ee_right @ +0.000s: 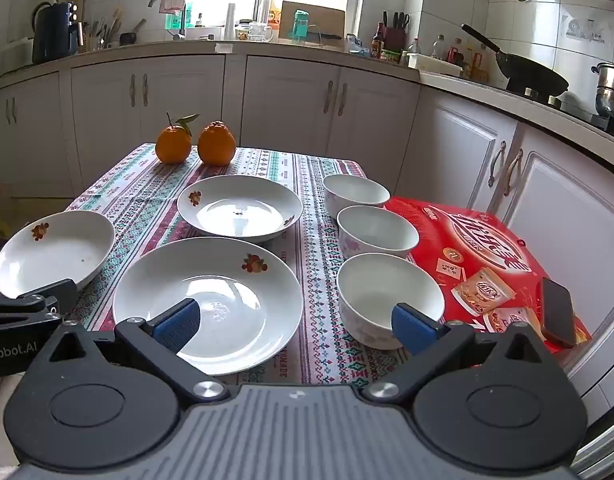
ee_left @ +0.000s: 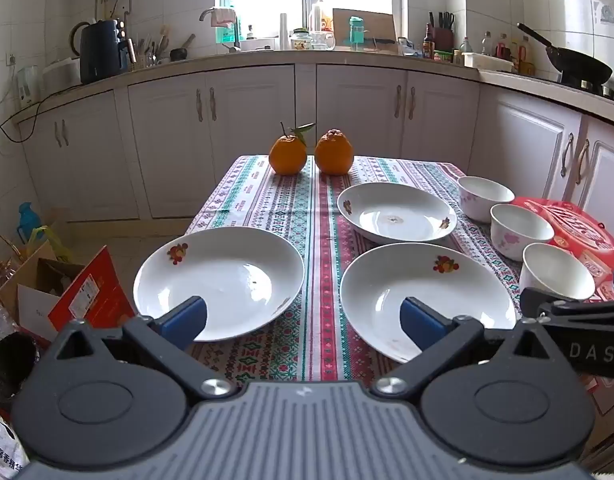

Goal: Organize plates and bowls

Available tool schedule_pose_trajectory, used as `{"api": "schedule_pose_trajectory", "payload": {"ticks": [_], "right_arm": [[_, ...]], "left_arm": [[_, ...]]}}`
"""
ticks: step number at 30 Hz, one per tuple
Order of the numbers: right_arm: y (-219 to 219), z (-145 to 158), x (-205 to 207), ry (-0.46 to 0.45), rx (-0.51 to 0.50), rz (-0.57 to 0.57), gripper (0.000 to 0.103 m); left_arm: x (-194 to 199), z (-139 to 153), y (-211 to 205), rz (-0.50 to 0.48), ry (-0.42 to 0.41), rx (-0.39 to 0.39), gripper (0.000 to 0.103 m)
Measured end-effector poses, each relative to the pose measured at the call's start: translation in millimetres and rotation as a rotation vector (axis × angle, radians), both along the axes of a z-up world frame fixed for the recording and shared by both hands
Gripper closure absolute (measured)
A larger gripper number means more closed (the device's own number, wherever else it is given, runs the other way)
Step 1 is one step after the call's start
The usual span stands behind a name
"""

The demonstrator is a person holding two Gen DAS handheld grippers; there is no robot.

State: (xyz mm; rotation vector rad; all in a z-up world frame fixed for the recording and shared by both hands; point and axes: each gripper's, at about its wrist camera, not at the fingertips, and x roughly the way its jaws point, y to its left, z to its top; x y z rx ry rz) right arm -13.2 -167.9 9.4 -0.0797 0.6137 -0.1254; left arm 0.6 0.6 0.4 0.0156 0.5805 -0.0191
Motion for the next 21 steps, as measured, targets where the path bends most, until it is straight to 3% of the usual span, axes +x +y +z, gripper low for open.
{"api": "schedule_pose_trajectory", "payload": {"ticks": [21], "right_arm": [[0.4,1.2,-0.5,-0.002,-0.007,-0.002,0.000]], "left_arm": [[0.1,-0.1,-0.6,-0.003,-0.018,0.018,0.001]]}}
